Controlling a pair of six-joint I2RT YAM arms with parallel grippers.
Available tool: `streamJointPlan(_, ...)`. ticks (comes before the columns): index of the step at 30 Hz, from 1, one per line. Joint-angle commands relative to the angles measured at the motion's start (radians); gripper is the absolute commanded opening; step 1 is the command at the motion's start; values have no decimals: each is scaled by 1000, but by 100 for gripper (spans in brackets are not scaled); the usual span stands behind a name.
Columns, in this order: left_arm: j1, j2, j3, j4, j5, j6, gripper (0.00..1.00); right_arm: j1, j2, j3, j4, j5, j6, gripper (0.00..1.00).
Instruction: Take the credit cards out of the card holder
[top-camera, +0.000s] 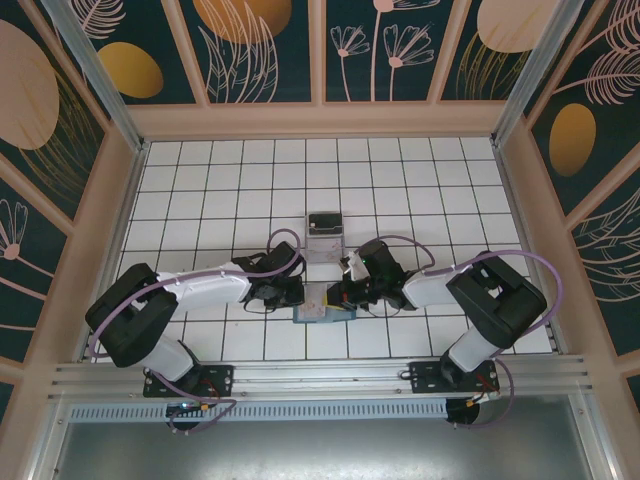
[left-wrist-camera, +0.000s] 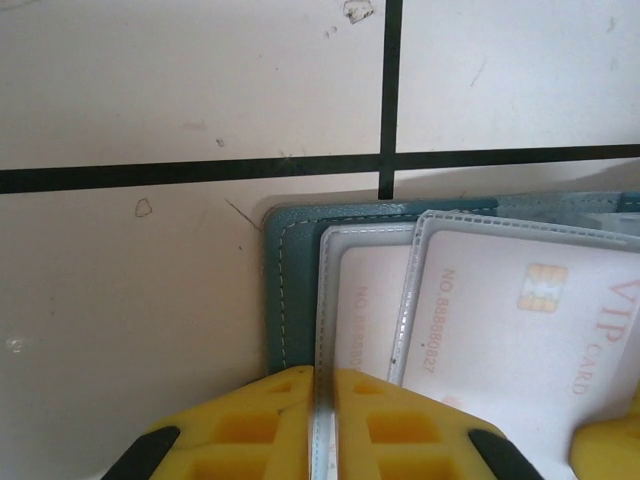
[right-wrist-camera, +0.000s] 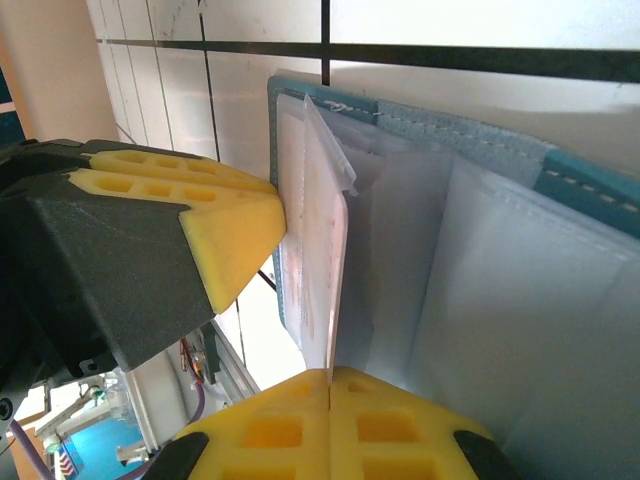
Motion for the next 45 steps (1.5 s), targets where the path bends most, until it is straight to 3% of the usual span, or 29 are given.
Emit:
streamJointPlan(1,1,-11,7,-52,-14,-3,15,-8,10,-3,-1,0,-7,2)
streamJointPlan(20,-14,22,24,-30,42,2,35,-8,21,10,-5,-21,-18,3)
streamJointPlan(26,-19,45,25,-52,29,7,29,-7,16,18,-19,-22,-24,3)
streamJointPlan(33,-50,130,53,-113,-14,40,34,-7,2,22,-42,-16,-30,3)
streamJointPlan(36,-63,166,70,-168,-62,56,31,-7,-9,20,-54,-5,-31,3)
streamJointPlan(45,-66,114,58,-203,-115,41,27,-12,-18,7,-64,14,-32,4)
